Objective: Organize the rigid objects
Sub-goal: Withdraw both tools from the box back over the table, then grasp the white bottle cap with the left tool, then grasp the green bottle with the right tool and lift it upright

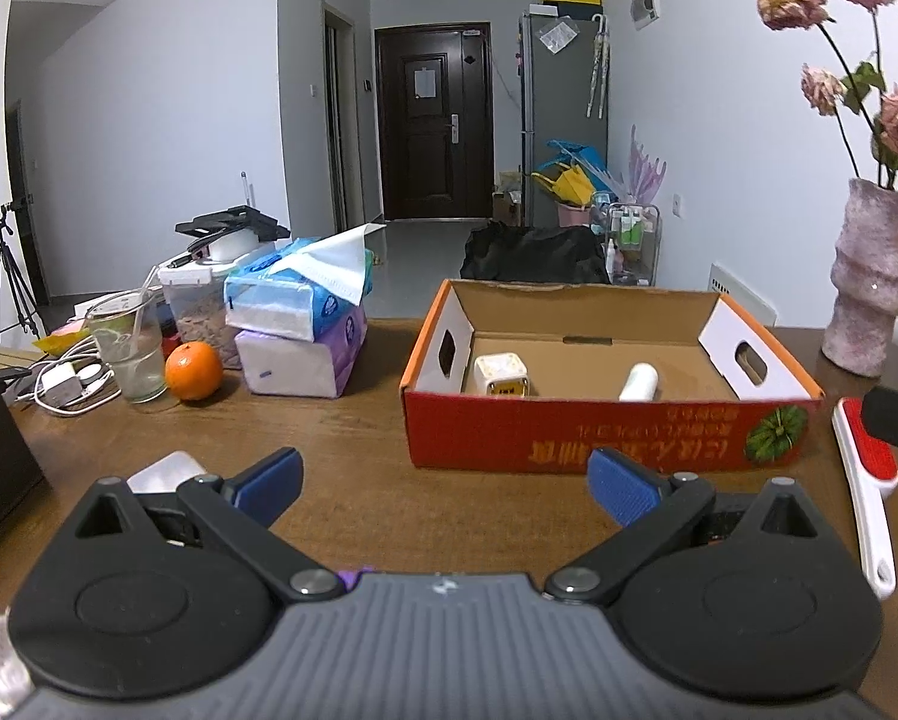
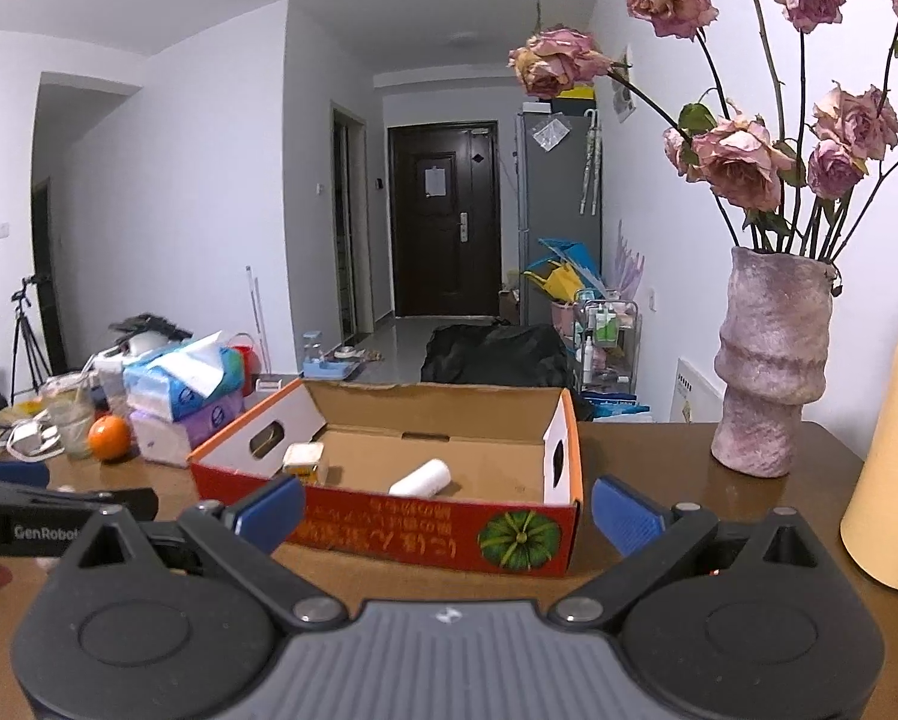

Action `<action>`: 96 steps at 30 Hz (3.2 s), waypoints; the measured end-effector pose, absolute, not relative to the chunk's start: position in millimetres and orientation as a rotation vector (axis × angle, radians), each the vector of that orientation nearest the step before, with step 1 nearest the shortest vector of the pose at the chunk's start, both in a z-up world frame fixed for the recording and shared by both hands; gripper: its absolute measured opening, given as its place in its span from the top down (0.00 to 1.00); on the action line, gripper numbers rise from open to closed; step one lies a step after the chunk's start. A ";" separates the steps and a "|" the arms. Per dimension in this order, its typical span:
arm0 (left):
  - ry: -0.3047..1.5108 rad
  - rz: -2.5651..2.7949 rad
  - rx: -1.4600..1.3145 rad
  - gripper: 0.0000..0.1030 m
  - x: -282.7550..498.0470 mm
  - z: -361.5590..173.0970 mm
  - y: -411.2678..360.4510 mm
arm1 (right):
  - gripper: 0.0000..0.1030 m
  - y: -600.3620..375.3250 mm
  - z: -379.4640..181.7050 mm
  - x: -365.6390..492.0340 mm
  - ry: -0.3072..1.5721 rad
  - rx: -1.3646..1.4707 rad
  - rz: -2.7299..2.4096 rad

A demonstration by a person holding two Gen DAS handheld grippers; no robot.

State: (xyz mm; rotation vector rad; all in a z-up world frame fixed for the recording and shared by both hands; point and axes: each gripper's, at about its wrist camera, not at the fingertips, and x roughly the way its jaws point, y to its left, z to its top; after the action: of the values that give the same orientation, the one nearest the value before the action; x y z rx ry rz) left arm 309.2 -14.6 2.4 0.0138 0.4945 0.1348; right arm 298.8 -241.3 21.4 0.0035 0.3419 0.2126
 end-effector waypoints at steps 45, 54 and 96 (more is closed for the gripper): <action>0.748 -0.008 0.047 0.52 222.3 -79.7 -22.0 | 0.02 -246.9 -45.8 198.4 0.478 -0.006 0.193; 0.709 -0.051 0.036 0.60 217.0 -74.2 -23.6 | 0.02 -245.5 -49.9 202.2 0.493 -0.009 0.189; 0.603 0.014 0.039 0.60 252.3 -44.8 18.3 | 0.51 -171.8 -49.5 316.6 0.706 0.114 -0.020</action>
State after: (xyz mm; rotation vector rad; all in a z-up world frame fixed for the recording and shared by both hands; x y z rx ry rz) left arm 252.3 18.3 -44.8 0.0385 0.6031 0.0140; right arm 316.6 -171.8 -49.5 0.1137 0.7057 -0.0202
